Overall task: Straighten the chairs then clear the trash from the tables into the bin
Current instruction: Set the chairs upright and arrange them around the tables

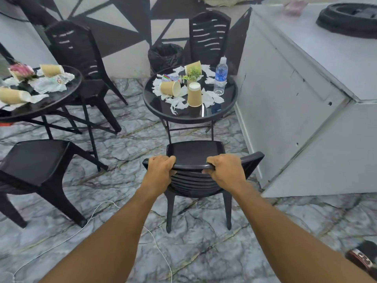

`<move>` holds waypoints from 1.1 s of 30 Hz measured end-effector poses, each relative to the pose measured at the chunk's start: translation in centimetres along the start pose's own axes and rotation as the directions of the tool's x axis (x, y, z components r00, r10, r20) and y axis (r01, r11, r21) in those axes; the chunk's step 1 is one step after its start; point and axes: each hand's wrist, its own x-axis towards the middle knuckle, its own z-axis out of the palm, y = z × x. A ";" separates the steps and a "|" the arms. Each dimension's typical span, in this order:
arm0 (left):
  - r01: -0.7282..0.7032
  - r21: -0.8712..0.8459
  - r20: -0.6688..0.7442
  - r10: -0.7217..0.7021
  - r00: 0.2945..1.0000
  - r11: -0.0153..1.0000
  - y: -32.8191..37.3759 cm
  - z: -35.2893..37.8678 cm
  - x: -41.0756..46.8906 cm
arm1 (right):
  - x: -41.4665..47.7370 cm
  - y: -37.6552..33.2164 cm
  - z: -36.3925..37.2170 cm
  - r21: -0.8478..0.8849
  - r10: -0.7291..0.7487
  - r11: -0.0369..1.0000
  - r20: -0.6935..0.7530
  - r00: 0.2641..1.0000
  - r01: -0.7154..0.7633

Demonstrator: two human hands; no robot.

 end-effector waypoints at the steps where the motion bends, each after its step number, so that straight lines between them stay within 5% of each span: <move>1: 0.003 0.000 0.011 -0.003 1.000 1.000 -0.2 -0.2 0.1 | 0.1 -0.2 0.0 0.003 0.011 1.000 0.027 1.000 -0.012; 18: 0.087 0.090 0.227 -0.105 0.968 0.992 2.9 -2.1 0.1 | -1.2 -1.7 -2.4 -0.086 0.138 0.988 0.168 0.976 -0.125; 22: 0.077 0.061 0.309 -0.092 0.947 0.995 2.0 -3.0 0.0 | -0.4 -2.8 -3.4 -0.075 0.193 0.981 0.315 0.929 -0.178; 26: 0.142 -0.067 0.270 -0.119 0.955 0.988 1.3 -4.2 -2.6 | 0.0 -6.1 -4.9 0.034 0.110 0.990 0.434 0.894 -0.139; 33: 0.210 0.018 0.264 -0.208 0.942 0.977 -4.2 -11.6 -7.7 | 3.1 -16.9 -7.2 0.140 0.036 0.985 0.421 0.906 -0.104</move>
